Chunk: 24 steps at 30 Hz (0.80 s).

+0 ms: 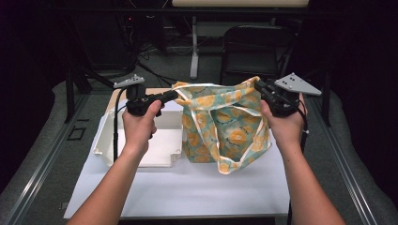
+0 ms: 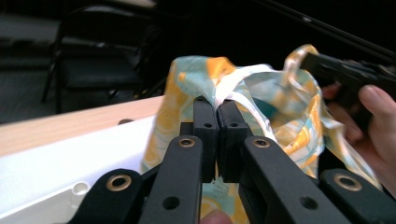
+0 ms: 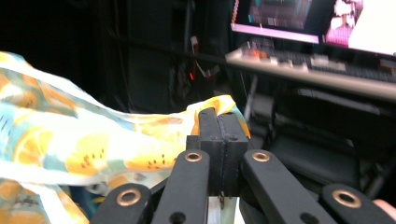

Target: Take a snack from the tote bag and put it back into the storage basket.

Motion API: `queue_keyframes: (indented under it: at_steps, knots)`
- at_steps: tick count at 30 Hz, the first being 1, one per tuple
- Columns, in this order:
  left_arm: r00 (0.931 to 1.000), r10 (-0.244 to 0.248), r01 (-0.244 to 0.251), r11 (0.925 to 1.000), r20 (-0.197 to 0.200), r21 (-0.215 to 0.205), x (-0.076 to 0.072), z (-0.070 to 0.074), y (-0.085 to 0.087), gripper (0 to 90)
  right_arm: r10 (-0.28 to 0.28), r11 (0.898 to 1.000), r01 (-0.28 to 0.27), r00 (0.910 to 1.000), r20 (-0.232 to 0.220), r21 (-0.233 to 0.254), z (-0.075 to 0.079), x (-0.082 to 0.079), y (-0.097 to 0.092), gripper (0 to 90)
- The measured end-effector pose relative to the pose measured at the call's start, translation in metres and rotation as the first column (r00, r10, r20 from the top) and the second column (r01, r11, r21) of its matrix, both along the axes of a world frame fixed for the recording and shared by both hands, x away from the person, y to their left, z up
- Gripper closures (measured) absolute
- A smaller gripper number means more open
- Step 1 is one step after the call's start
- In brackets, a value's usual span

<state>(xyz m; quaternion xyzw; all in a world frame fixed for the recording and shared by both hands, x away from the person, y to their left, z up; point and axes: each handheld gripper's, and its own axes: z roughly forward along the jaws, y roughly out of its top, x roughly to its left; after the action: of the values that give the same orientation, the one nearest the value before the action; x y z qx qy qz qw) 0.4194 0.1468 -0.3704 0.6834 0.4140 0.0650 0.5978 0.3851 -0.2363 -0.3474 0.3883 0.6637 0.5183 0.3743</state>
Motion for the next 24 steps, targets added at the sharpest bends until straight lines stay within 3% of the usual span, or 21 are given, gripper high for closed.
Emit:
queue_keyframes:
  at_steps: [4,7,9,10,11,12,15,16,17,19,21,24]
  knots:
    - [0.9946,0.041,-0.039,0.999,-0.096,0.023,0.022,-0.018,-0.009,83.3,-0.054,0.998,0.052,0.9938,-0.097,-0.027,-0.008,0.02,-0.001,90.0]
    - [0.992,0.022,-0.012,0.9968,-0.125,0.079,0.029,-0.031,-0.019,79.6,-0.062,0.998,0.059,0.9819,-0.179,-0.02,-0.018,0.032,-0.003,89.6]
    - [0.9931,0.012,0.003,0.9913,-0.116,0.132,0.028,-0.036,-0.024,76.2,-0.069,0.998,0.069,0.974,-0.216,-0.01,-0.025,0.036,-0.007,87.2]
    - [0.9946,0.006,0.008,0.9899,-0.104,0.142,0.026,-0.038,-0.024,69.0,-0.053,0.998,0.062,0.9673,-0.248,0.03,-0.031,0.038,-0.012,82.3]
    - [0.9961,0.004,0.008,0.9901,-0.088,0.14,0.024,-0.039,-0.023,69.0,-0.053,0.998,0.062,0.9673,-0.248,0.03,-0.031,0.038,-0.012,82.3]
    - [0.9968,0.004,0.006,0.991,-0.079,0.133,0.023,-0.04,-0.02,66.8,-0.032,0.997,0.048,0.9619,-0.272,0.053,-0.034,0.038,-0.015,80.6]
    - [0.9968,0.043,-0.035,0.9932,-0.067,0.111,0.02,-0.041,-0.012,60.0,-0.054,0.998,0.059,0.952,-0.301,0.009,-0.041,0.037,-0.02,75.3]
    - [0.9967,0.05,-0.043,0.9928,-0.063,0.112,0.019,-0.042,-0.01,56.6,-0.064,0.997,0.074,0.9504,-0.305,0.021,-0.045,0.036,-0.025,65.1]
    - [0.9968,0.054,-0.048,0.9929,-0.059,0.109,0.018,-0.043,-0.01,56.6,-0.064,0.997,0.074,0.9504,-0.305,0.021,-0.045,0.036,-0.025,65.1]
    - [0.9977,0.052,-0.048,0.9949,-0.043,0.089,0.016,-0.043,-0.007,53.5,-0.059,0.994,0.081,0.9565,-0.286,0.067,-0.044,0.03,-0.031,59.6]
    - [0.9986,0.046,-0.044,0.9968,-0.026,0.066,0.013,-0.041,-0.004,50.7,-0.038,0.992,0.066,0.9686,-0.246,0.105,-0.043,0.02,-0.034,53.0]
    - [0.9984,0.056,-0.056,0.9978,0.001,0.036,0.009,-0.036,0.001,44.8,-0.032,0.996,0.047,0.9807,-0.193,0.075,-0.041,0.004,-0.034,46.0]
